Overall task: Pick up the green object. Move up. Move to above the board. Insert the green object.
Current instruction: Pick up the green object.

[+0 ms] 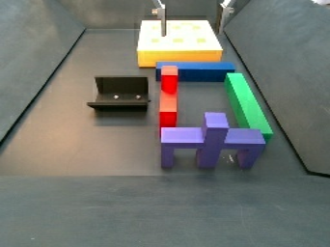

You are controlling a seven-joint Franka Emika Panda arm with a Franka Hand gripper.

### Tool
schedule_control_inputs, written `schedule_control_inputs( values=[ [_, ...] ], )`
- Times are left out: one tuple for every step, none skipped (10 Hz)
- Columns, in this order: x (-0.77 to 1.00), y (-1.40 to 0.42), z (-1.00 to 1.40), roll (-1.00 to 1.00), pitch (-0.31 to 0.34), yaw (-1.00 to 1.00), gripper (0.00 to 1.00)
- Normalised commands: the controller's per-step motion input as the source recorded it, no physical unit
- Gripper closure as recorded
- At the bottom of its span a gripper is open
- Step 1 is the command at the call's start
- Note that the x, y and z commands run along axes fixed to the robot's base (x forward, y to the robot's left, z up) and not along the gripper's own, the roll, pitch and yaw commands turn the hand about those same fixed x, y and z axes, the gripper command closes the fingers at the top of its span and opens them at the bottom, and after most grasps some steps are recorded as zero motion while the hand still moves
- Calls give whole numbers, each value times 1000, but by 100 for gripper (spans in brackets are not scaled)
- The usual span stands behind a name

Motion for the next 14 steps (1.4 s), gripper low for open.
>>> schedule_control_inputs(
  values=[
    [0, -17, 0, 0, 0, 0, 0],
    [0, 0, 0, -9, 0, 0, 0],
    [-31, 0, -6, -29, -29, 0, 0],
    [-657, 57, -54, -113, -221, -97, 0],
    [-863, 103, -49, -161, -270, -157, 0],
    [-891, 89, -37, -171, -250, -146, 0],
    [-926, 54, -37, -176, -240, -117, 0],
    [-931, 20, -69, -179, -261, -66, 0],
    [-926, 0, -234, -146, -276, -43, 0],
    [-780, -140, -571, -83, -249, -43, 0],
    [-609, -131, -1000, 0, -90, -86, 0],
    [-471, -77, -1000, 0, -76, -74, 0],
    [-274, -60, -989, 9, -50, -77, 0],
    [-111, 0, -906, 87, 0, -37, 0]
  ],
)
